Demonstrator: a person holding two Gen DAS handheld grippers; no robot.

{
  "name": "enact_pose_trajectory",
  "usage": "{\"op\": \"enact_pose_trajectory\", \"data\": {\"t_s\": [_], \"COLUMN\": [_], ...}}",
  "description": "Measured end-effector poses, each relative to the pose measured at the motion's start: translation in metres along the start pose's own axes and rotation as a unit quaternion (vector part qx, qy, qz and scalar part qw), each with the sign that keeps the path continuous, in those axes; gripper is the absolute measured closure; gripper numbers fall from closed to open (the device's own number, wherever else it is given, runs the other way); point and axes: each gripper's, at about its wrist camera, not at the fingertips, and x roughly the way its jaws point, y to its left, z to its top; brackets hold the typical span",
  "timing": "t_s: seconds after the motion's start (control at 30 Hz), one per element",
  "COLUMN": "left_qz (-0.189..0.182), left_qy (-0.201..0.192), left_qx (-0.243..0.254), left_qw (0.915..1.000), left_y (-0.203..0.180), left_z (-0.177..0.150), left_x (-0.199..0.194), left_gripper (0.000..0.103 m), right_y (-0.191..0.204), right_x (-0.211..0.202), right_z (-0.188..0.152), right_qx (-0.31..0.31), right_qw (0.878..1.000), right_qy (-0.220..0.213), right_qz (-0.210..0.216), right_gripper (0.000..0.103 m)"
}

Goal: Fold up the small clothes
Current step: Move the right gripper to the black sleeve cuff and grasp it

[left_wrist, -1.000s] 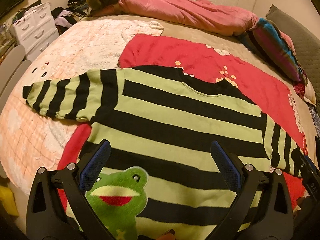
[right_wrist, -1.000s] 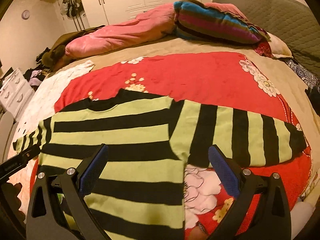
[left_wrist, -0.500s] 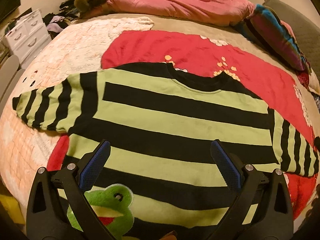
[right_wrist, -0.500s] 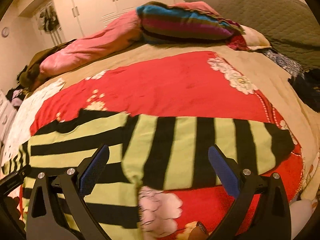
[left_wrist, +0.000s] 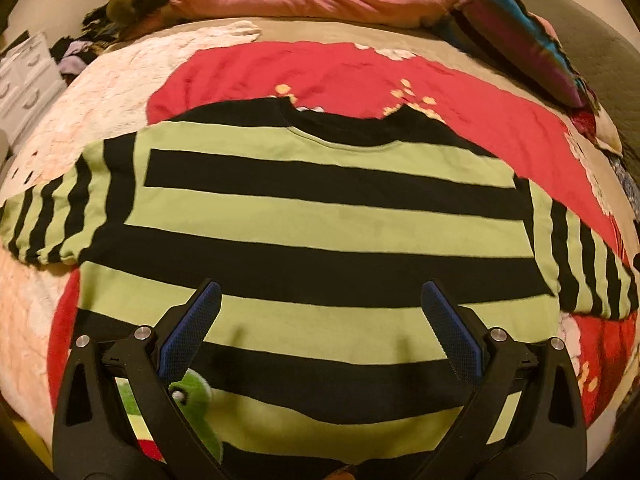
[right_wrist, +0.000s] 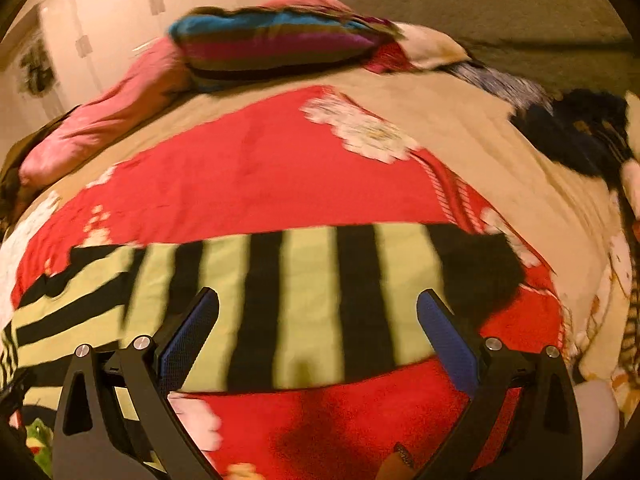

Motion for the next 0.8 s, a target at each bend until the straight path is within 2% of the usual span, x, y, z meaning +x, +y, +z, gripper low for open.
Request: {"op": "enact_pose_trajectory", "data": {"t_s": [0.1, 0.27, 0.4, 0.63, 0.67, 0.7, 0.77, 0.8], "left_qz": [0.009, 0.011, 0.024, 0.038, 0.037, 0.035, 0.033, 0.032], "left_qy": [0.002, 0.017, 0.021, 0.024, 0.023, 0.022, 0.02, 0.019], "left_qx": [0.008, 0.01, 0.014, 0.017, 0.015, 0.013, 0.013, 0.012], "left_qw": [0.9999, 0.9997, 0.9994, 0.9989, 0.9989, 0.9991, 0.9992, 0.9992], "left_y": [-0.002, 0.004, 0.009, 0.011, 0.011, 0.012, 0.013, 0.013], "left_z": [-0.01, -0.022, -0.03, -0.036, -0.036, -0.036, -0.037, -0.037], "left_x": [0.006, 0.019, 0.03, 0.04, 0.039, 0.039, 0.038, 0.038], "left_gripper": [0.009, 0.009, 0.009, 0.009, 0.009, 0.009, 0.009, 0.009], "right_y": [-0.039, -0.096, -0.133, -0.135, -0.135, -0.134, -0.13, -0.129], "right_x": [0.009, 0.024, 0.045, 0.064, 0.065, 0.065, 0.063, 0.061], "right_z": [-0.001, 0.003, 0.005, 0.009, 0.011, 0.012, 0.015, 0.016], "right_qx": [0.041, 0.108, 0.16, 0.157, 0.158, 0.158, 0.148, 0.142], "right_qw": [0.998, 0.992, 0.985, 0.986, 0.986, 0.987, 0.988, 0.989], "right_qy": [0.001, -0.001, 0.021, 0.032, 0.034, 0.035, 0.032, 0.03], "right_qz": [-0.036, -0.068, -0.063, -0.036, -0.032, -0.025, -0.022, -0.015], "right_gripper": [0.004, 0.004, 0.004, 0.005, 0.017, 0.04, 0.045, 0.055]}}
